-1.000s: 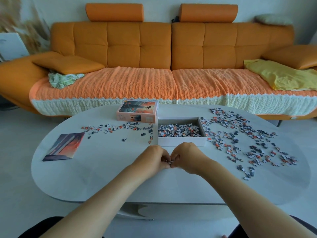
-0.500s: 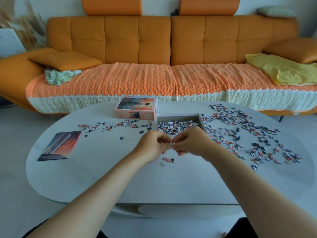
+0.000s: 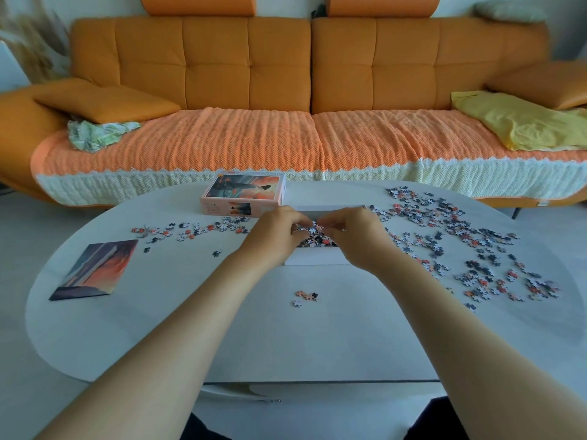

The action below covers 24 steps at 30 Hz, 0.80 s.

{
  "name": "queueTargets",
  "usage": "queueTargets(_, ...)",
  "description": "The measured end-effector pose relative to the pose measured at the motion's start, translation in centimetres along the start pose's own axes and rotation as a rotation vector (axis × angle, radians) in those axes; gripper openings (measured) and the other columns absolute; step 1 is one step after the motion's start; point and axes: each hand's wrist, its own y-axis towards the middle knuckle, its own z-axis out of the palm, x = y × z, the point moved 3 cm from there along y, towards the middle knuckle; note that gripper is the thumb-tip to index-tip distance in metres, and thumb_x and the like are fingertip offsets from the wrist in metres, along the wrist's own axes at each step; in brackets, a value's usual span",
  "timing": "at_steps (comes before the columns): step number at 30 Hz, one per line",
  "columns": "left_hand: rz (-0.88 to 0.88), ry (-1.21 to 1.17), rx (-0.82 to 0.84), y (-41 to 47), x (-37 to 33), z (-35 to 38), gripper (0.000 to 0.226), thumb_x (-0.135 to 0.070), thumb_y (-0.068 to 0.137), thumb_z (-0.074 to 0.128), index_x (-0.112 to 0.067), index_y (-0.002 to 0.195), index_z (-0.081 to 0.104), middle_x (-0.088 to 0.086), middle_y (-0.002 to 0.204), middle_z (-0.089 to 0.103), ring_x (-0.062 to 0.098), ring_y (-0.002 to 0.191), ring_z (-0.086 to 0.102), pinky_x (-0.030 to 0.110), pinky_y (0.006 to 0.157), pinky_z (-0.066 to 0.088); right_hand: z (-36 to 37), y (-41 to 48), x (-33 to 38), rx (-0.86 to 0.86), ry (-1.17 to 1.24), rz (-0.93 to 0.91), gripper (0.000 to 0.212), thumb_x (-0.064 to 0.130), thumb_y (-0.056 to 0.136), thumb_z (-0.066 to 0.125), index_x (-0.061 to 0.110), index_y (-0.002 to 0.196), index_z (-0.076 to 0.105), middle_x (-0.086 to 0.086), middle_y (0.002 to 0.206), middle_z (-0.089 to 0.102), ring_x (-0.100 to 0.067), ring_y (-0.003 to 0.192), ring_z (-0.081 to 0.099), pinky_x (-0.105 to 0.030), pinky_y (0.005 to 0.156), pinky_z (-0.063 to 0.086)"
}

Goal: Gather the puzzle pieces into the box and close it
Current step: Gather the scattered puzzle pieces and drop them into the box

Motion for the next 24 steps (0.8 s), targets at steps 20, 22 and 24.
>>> queueTargets(20,0.083,0.112,0.417,-6.3,1.3,1.0,0.017,-0.030,0.082,0.075,-0.033,0.099,0.075,-0.013,0.090,0.057,0.000,0.081,0.053,0.017,0.072,0.044,2.5,-4.9,1.6,0.483,-0.283,-0.054,0.013,0.030,0.075,0.080,0.025,0.087,0.077,0.011,0.078,0.064,-0.010,0.075,0.059,-0.020,0.061,0.047)
queueTargets(22,0.073,0.099,0.417,-6.4,1.3,0.9,0.012,-0.028,0.083,0.074,-0.031,0.094,0.074,-0.016,0.087,0.057,-0.002,0.080,0.054,0.017,0.072,0.045,2.3,-4.8,1.6,0.475,-0.269,-0.040,0.008,0.026,0.075,0.081,0.026,0.078,0.074,0.011,0.074,0.063,-0.011,0.073,0.061,-0.025,0.063,0.053)
queueTargets(24,0.078,0.098,0.417,-6.5,1.2,0.9,0.007,-0.027,0.083,0.074,-0.028,0.089,0.071,-0.017,0.085,0.058,-0.004,0.078,0.055,0.019,0.072,0.046,2.1,-4.6,1.5,0.475,-0.252,-0.025,0.014,0.021,0.076,0.079,0.029,0.070,0.069,0.010,0.072,0.064,-0.011,0.064,0.062,-0.028,0.061,0.057)
